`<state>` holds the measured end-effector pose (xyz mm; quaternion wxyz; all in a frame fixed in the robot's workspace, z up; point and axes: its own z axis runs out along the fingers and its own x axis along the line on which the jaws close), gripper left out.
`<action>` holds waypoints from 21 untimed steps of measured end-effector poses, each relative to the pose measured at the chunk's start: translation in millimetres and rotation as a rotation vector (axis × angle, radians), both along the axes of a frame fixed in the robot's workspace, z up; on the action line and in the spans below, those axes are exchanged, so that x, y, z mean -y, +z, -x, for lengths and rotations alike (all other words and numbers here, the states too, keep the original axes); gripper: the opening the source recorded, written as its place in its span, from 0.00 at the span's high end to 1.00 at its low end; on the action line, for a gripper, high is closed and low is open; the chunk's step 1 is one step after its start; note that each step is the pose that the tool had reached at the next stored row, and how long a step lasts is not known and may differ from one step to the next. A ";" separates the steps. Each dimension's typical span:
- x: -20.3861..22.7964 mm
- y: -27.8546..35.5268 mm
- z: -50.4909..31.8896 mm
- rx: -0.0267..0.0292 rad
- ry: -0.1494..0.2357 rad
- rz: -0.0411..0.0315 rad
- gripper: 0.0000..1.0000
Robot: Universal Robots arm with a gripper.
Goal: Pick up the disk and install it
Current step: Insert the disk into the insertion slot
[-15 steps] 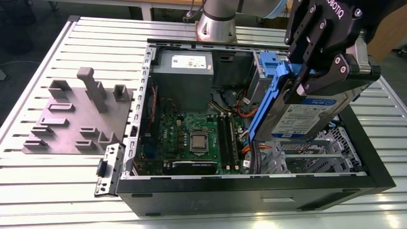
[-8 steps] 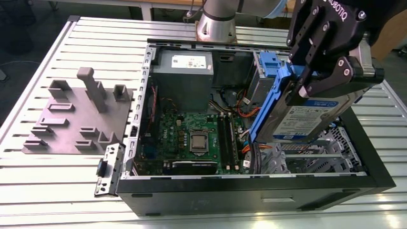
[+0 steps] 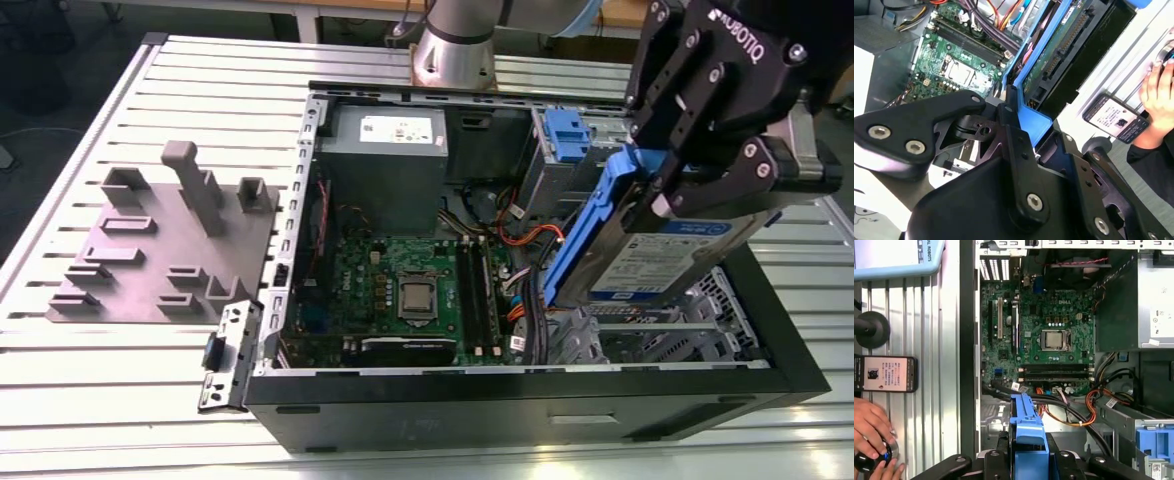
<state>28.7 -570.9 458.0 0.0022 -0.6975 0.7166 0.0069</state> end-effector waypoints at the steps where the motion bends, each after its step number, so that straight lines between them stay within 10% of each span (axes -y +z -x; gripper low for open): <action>1: 0.6 -0.9 -1.8 0.0000 0.000 0.0000 0.64; 21: 2.7 -12.7 -38.5 -0.0001 0.000 0.0000 0.64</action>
